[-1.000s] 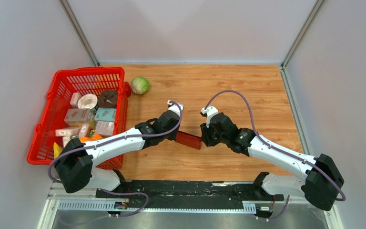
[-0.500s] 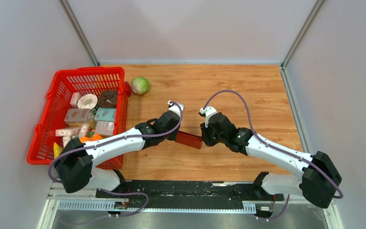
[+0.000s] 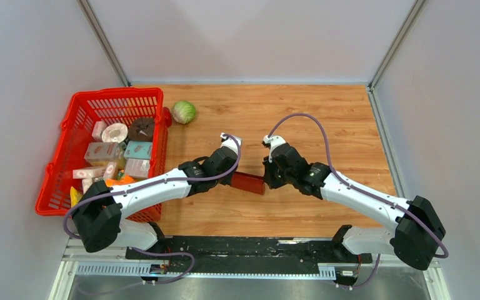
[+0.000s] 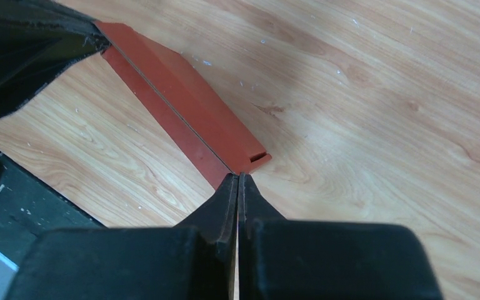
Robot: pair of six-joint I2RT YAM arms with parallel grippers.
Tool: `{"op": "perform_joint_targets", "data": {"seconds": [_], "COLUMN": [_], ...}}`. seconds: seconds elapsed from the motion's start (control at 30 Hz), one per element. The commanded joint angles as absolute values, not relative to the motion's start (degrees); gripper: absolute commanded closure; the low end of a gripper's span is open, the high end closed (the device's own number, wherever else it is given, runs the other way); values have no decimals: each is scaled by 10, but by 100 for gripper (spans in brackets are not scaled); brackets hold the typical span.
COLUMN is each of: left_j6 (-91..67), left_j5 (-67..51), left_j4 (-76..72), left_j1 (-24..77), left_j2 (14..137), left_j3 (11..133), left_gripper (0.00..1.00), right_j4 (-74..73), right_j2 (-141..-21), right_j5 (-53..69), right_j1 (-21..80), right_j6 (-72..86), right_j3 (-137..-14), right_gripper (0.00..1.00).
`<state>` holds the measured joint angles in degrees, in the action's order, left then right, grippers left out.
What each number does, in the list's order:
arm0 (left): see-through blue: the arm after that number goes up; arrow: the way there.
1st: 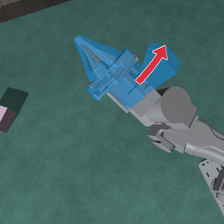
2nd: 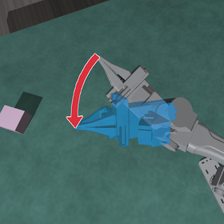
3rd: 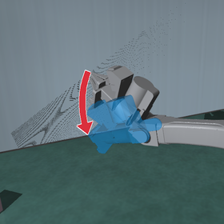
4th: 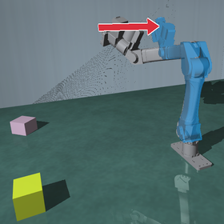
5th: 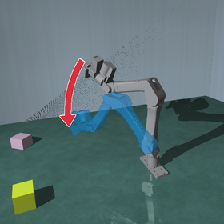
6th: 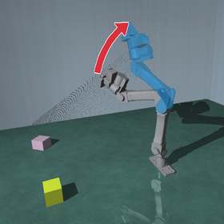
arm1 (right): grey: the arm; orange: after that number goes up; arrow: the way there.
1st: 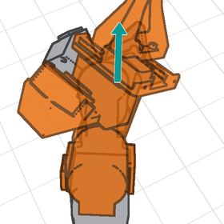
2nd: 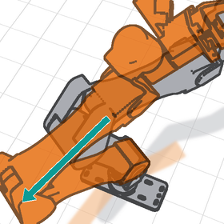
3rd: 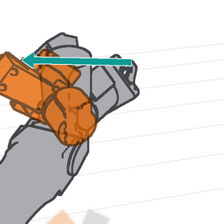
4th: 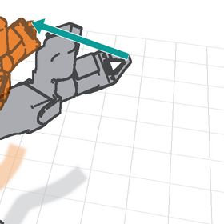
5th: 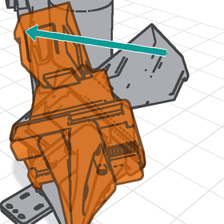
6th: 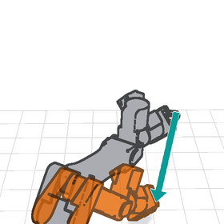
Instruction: Fold the paper box
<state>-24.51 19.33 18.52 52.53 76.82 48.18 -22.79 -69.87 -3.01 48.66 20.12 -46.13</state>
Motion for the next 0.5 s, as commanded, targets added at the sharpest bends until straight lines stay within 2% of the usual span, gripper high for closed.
{"op": "perform_joint_targets", "data": {"seconds": [0.0,0.47], "left_j6": [-255,-269], "left_j5": [201,215], "left_j4": [192,195], "left_j1": [540,562], "left_j2": [779,782], "left_j3": [506,514], "left_gripper": [100,100], "right_j4": [-249,-283], "right_j2": [-706,-741], "right_j5": [-34,-54], "right_j1": [487,479], "right_j6": [278,503], "right_j3": [-512,-510], "right_gripper": [100,100]}}
